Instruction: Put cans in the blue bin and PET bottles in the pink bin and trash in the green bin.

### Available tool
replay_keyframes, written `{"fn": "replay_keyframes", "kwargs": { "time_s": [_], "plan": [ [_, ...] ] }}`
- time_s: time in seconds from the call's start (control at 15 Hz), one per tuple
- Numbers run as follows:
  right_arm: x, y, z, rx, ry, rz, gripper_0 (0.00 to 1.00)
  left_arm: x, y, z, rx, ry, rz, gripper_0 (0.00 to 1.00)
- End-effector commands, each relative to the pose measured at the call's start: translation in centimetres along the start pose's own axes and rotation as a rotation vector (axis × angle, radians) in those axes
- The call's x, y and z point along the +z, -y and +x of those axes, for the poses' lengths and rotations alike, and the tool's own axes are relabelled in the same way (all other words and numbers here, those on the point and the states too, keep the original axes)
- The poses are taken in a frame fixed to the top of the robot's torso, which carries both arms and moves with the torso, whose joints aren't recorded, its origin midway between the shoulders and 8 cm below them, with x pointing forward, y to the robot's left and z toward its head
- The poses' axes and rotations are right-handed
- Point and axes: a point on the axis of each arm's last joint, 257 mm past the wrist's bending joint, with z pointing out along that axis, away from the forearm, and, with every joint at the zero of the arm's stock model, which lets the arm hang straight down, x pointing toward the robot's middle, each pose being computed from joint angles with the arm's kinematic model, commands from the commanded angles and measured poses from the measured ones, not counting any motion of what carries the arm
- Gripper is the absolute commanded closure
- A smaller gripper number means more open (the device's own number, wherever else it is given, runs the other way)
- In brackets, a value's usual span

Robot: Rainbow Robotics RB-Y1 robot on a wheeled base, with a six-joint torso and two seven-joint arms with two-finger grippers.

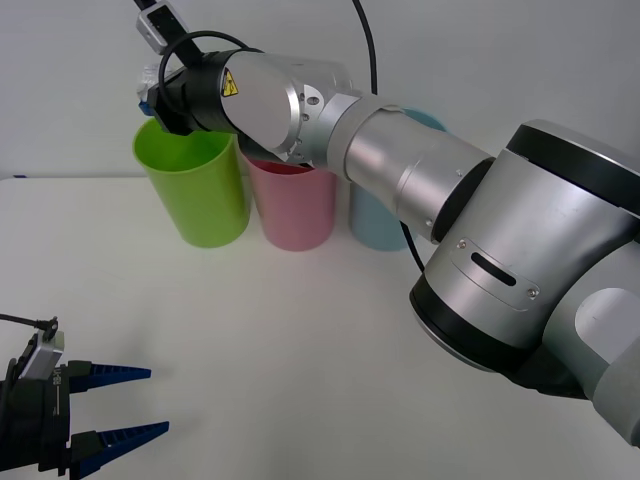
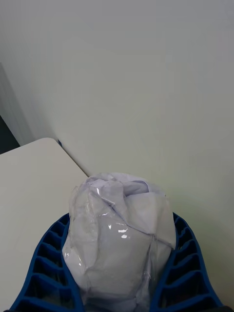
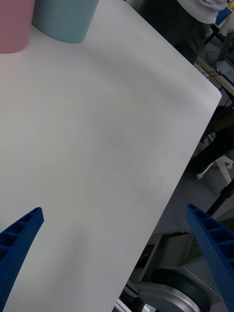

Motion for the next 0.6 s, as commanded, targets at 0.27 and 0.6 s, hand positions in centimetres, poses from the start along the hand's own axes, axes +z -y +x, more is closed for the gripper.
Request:
{"fn": "replay_keyframes", "kwargs": {
  "time_s": [0.27,0.6],
  "plan": [
    [0.0,1.3,1.6,-0.018,-0.030,0.033,1.00,0.0,0.0,0.0,0.000,0.000,0.000,0.00],
    [0.3,0.4,3.4,-0.028,-0.070,0.022,1.00,0.0,0.0,0.0,0.000,0.000,0.000,0.00]
  ]
}}
